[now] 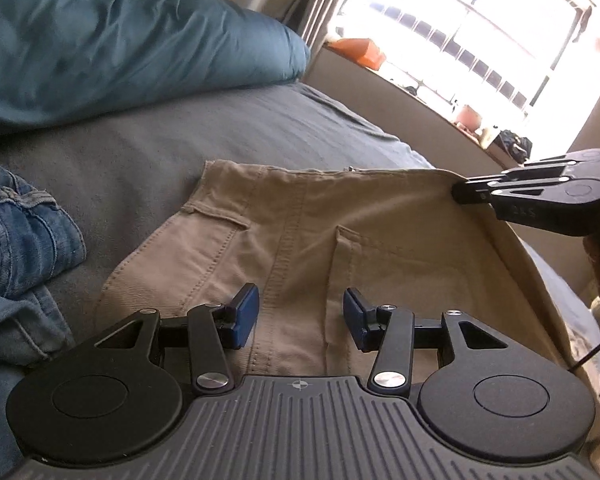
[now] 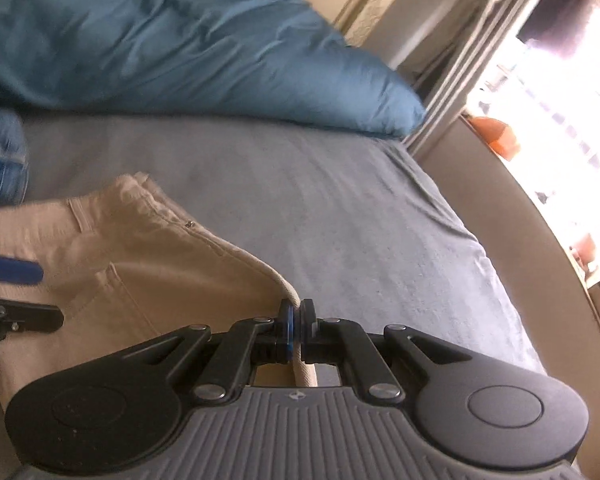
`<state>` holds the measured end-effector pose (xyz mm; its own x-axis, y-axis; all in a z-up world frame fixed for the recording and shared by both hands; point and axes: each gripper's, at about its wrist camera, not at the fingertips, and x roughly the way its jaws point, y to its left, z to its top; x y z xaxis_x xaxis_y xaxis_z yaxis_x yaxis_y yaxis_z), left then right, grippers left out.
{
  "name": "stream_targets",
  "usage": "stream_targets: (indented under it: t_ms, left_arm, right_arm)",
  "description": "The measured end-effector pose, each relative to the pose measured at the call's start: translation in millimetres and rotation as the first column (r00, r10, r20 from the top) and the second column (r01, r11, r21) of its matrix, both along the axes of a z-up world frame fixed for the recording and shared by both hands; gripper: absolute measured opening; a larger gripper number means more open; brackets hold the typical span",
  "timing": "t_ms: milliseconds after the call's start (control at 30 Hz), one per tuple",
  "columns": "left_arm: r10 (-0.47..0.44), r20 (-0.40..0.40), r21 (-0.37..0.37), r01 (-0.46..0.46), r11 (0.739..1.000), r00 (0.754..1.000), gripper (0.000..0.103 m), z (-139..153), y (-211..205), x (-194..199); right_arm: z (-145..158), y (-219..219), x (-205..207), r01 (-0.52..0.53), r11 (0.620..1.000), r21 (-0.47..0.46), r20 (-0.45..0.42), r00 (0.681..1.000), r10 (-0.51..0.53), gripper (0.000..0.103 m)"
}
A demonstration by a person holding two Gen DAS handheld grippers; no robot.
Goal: Fold clothes
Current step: 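Close the right tool on the trousers waistband edge, then open the right tool and lift it off the trousers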
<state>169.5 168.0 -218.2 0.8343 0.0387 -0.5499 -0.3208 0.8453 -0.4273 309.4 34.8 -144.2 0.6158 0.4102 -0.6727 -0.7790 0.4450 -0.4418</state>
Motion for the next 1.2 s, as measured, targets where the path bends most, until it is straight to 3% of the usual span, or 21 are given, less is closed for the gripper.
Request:
stream_targets:
  t_ms: [267,500,633,733,800,833,867,967,1067,1133,1200]
  left_arm:
    - [0.021,-0.013,0.024,-0.020,1.000,1.000,0.046,-3,1,-2]
    - [0.033,-0.031,0.054,-0.031,0.998,0.999,0.046,-4,-5,0]
    - [0.043,0.000,0.107,-0.042,0.993,0.999,0.047,7,-14,0]
    - [0.025,-0.019,0.084,-0.023,0.996,1.000,0.047,6,-15,13]
    - [0.034,-0.060,0.091,-0.029,0.995,0.998,0.047,0,-16,26]
    - [0.046,-0.081,0.104,-0.038,0.994,0.996,0.047,-4,-15,31]
    - [0.050,-0.088,0.108,-0.040,0.993,0.995,0.047,-6,-15,33]
    - [0.050,-0.089,0.120,-0.039,0.992,0.995,0.047,-8,-14,34]
    - [0.046,-0.096,0.137,-0.032,0.990,0.994,0.047,-9,-15,35]
    - [0.044,-0.097,0.135,-0.031,0.990,0.994,0.047,-9,-14,34]
    - [0.043,-0.097,0.129,-0.030,0.991,0.994,0.047,-10,-13,33]
  right_arm:
    - [-11,7,13,-0.005,1.000,0.024,0.014,1.000,0.004,0.002]
    - [-37,8,26,0.034,0.998,0.046,-0.024,0.999,-0.033,0.002]
    - [-49,7,34,0.068,0.996,0.058,-0.062,0.996,-0.065,0.003]
    - [-46,3,37,0.092,0.992,0.086,-0.102,0.991,-0.083,0.005]
    - [-41,-4,39,0.111,0.987,0.117,-0.142,0.985,-0.094,0.017]
    - [-36,-10,41,0.128,0.981,0.145,-0.166,0.981,-0.103,0.032]
    - [-27,-19,43,0.149,0.971,0.187,-0.193,0.975,-0.112,0.045]
    - [1,-63,60,0.249,0.908,0.338,-0.302,0.942,-0.146,0.052]
    - [16,-121,88,0.417,0.804,0.424,-0.403,0.882,-0.245,0.064]
    - [15,-160,106,0.522,0.736,0.432,-0.464,0.828,-0.315,0.064]
    - [5,-195,122,0.598,0.696,0.397,-0.520,0.772,-0.367,0.064]
